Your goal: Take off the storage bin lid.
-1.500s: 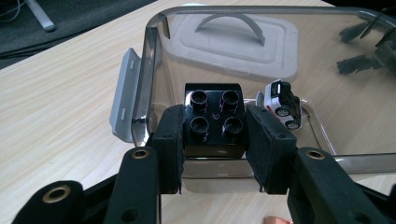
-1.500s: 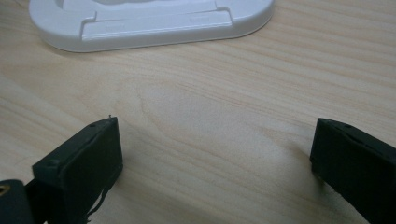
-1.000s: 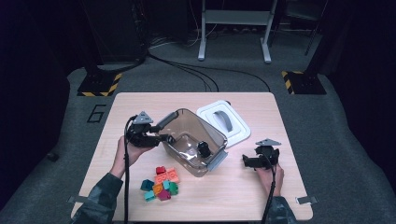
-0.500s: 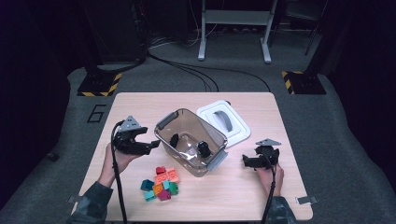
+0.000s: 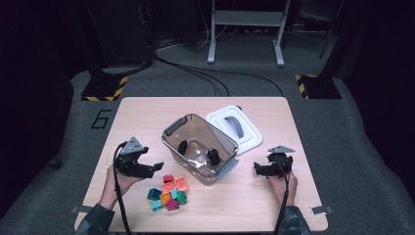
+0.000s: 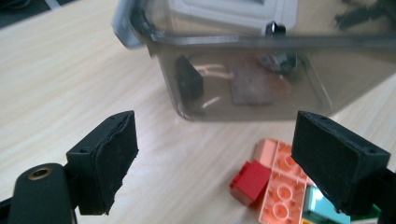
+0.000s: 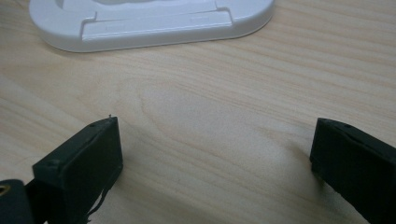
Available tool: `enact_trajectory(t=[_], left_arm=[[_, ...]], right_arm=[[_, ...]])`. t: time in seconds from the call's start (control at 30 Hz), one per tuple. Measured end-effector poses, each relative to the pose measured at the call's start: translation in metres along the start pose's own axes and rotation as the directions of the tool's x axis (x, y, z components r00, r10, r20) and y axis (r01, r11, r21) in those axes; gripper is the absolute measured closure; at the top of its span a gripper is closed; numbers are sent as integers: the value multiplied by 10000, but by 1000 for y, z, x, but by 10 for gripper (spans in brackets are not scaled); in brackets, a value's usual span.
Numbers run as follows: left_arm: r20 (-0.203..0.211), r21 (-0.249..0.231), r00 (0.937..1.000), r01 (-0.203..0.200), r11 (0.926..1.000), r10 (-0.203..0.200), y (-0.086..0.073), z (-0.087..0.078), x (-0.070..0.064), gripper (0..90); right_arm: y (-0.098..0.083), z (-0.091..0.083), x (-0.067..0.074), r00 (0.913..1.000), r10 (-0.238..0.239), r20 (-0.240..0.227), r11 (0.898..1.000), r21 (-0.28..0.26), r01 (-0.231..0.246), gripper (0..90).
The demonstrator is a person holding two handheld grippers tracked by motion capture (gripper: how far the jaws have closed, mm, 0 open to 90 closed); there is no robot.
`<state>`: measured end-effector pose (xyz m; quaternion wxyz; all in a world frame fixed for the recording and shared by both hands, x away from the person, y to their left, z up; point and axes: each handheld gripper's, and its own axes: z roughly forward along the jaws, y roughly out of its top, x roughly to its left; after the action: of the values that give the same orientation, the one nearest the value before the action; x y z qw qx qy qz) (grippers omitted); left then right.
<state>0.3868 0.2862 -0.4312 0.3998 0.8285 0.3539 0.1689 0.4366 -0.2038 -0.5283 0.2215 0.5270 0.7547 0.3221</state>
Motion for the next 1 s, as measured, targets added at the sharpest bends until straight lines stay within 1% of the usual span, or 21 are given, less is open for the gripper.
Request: enact_trajectory(t=[0.07, 0.1, 0.13, 0.23, 0.27, 0.33, 0.37, 0.43, 0.47, 0.53, 0.57, 0.6, 0.63, 0.67, 0.7, 0.73, 0.83, 0.9, 0.93, 0.97, 1.0], left_arm=[[232, 88, 9997, 51, 9999, -53, -8, 4, 0, 139], [220, 114, 9997, 69, 9999, -72, -11, 6, 0, 141], [332, 171, 9994, 108, 9998, -114, -14, 9, -1, 142], [717, 444, 9974, -12, 9990, -20, -23, 20, -2, 161], [831, 626, 9965, -32, 9980, -21, -25, 24, -3, 187], [1192, 787, 9929, -153, 9968, 58, -29, 33, -5, 241], [1252, 888, 9921, -220, 9958, 107, -31, 37, -6, 243], [1484, 1049, 9887, -372, 9938, 213, -32, 44, -8, 296], [1533, 1060, 9880, -347, 9938, 182, -32, 47, -10, 321], [1627, 1192, 9864, -427, 9920, 229, -33, 52, -10, 381], [1646, 1201, 9863, -329, 9922, 128, -33, 54, -12, 421], [1694, 1225, 9853, -422, 9916, 210, -33, 55, -12, 435], [1860, 1298, 9824, -414, 9907, 167, -33, 56, -13, 462], [1846, 1270, 9824, -541, 9904, 300, -33, 57, -14, 492], [1742, 1255, 9840, -592, 9903, 368, -33, 58, -14, 512], [1853, 1334, 9819, -659, 9889, 404, -33, 57, -14, 540], [1847, 1385, 9816, -739, 9876, 476, -34, 58, -13, 611], [1824, 1467, 9826, -632, 9872, 358, -35, 59, -13, 645], [1734, 1496, 9839, -700, 9863, 436, -35, 59, -12, 656], [1802, 1511, 9829, -648, 9864, 370, -36, 59, -12, 662], [1804, 1553, 9826, -721, 9852, 435, -36, 59, -11, 663]], right_arm=[[0, 0, 0, 10000, 0, -1, 10000, -1, 0, 15], [0, 0, 0, 10000, 0, -1, 10000, 0, 0, 15], [0, 0, 0, 10000, -5, 1, 10000, -2, 5, 15], [0, 0, 0, 10000, -2, 1, 10000, 0, 2, 15], [0, 0, 0, 10000, -3, 1, 10000, 2, 3, 15], [0, 0, 0, 10000, -7, 1, 10000, -1, 7, 15], [0, 0, 0, 10000, -4, 1, 10000, 1, 4, 15], [0, 0, 0, 10000, -5, 1, 10000, 1, 5, 15], [0, 0, 0, 10000, -4, 1, 10000, -1, 4, 15], [0, 0, 0, 10000, -2, 3, 10000, 0, 2, 15], [0, 0, 0, 10000, -4, 1, 10000, -1, 4, 15], [0, 0, 0, 10000, -4, 2, 10000, 0, 4, 15], [0, 0, 0, 10000, -3, 2, 10000, -1, 3, 15], [0, 0, 0, 10000, -4, 3, 10000, -2, 4, 15], [0, 0, 0, 10000, -8, 3, 10000, -3, 8, 15], [0, 0, 0, 10000, -2, 4, 10000, -2, 2, 15], [0, 0, 0, 10000, -2, 3, 10000, 1, 2, 15], [0, 0, 0, 10000, -10, 7, 10000, -4, 10, 15], [0, 0, 0, 10000, 0, 3, 10000, 0, 0, 15], [0, 0, 0, 10000, -3, 4, 10000, -3, 3, 15], [0, 0, 0, 10000, -2, 4, 10000, 0, 2, 15]])
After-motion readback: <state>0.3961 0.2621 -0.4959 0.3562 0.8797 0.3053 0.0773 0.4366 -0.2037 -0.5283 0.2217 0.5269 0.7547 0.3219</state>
